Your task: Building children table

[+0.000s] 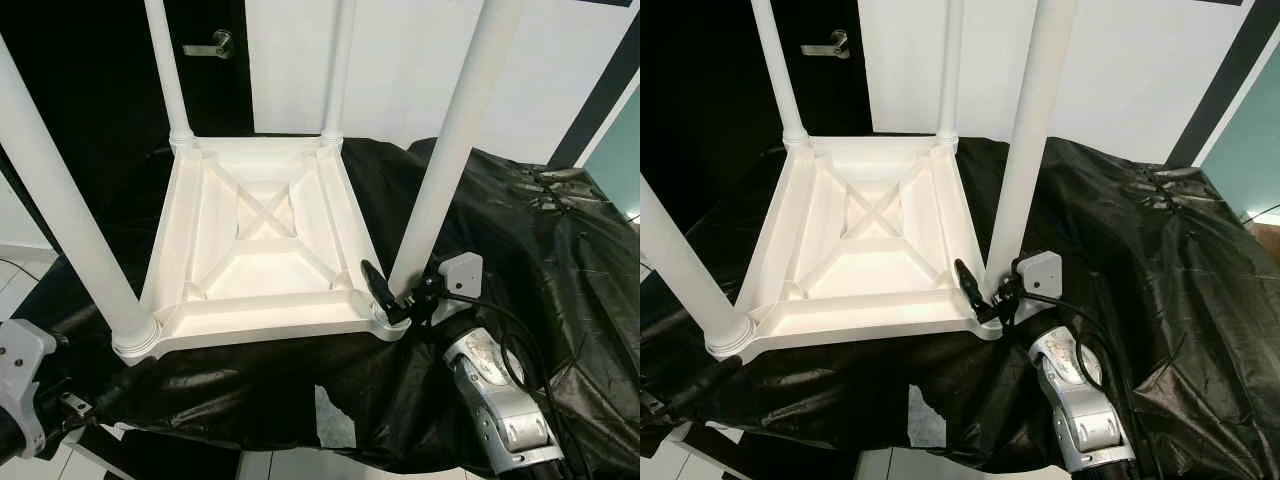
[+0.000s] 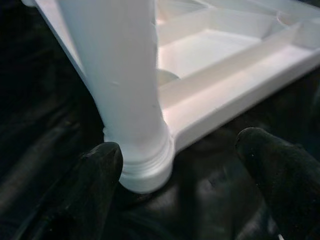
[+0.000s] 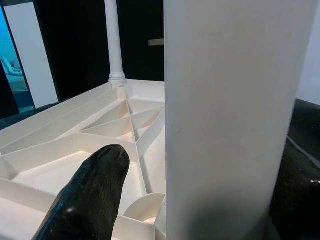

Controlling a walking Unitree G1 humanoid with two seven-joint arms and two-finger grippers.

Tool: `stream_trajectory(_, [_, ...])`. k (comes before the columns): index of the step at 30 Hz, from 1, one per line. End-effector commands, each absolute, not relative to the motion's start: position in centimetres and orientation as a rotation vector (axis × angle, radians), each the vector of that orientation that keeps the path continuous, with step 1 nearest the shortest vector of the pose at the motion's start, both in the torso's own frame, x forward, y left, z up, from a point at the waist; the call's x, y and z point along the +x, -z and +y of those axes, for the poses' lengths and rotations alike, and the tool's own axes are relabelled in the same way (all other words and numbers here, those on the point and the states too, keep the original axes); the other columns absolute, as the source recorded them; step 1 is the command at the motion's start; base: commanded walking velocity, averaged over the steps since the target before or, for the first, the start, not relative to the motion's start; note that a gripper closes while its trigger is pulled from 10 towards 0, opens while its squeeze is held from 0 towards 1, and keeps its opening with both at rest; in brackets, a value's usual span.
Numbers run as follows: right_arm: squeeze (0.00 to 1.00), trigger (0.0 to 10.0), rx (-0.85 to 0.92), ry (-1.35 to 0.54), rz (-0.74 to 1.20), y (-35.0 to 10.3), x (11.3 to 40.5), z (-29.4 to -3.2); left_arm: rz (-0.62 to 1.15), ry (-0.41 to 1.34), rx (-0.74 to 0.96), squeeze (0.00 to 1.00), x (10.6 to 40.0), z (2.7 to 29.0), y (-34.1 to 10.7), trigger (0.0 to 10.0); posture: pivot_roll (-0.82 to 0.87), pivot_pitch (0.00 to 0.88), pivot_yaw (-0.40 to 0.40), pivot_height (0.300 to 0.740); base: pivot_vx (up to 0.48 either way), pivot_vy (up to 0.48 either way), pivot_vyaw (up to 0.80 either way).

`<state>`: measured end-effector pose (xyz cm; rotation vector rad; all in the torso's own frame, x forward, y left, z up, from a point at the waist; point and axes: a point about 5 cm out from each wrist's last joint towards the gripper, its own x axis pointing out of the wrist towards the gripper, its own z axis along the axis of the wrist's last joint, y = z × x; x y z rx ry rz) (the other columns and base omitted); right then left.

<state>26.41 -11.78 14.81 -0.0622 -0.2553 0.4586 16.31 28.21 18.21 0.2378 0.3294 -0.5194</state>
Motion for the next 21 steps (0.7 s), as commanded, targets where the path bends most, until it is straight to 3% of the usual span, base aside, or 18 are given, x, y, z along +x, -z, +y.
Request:
stream_trajectory(1, [0.00, 10.0, -0.055, -0.500, -0.235, -14.6, 26.5, -11.3, 0.316, 0.427, 0.261, 0.46, 16.7, 28.8, -18.2, 10.0, 0.13, 0.000, -0.089, 0.740, 0.000, 0.000, 0.00])
stream_trajectory(2, [0.00, 10.0, -0.052, -0.505, -0.233, -14.6, 26.5, -11.2, 0.308, 0.412, 0.242, 0.00, 16.8, 28.8, -18.2, 10.0, 0.14, 0.000, -0.090, 0.740, 0.000, 0.000, 0.00])
stream_trajectory(21, [0.00, 10.0, -0.059, -0.527, -0.209, -14.7, 27.1, -11.2, 0.102, 0.216, 0.087, 0.00, 20.9, 27.0, -17.4, 10.0, 0.12, 0.000, -0.081, 0.740, 0.000, 0.000, 0.00])
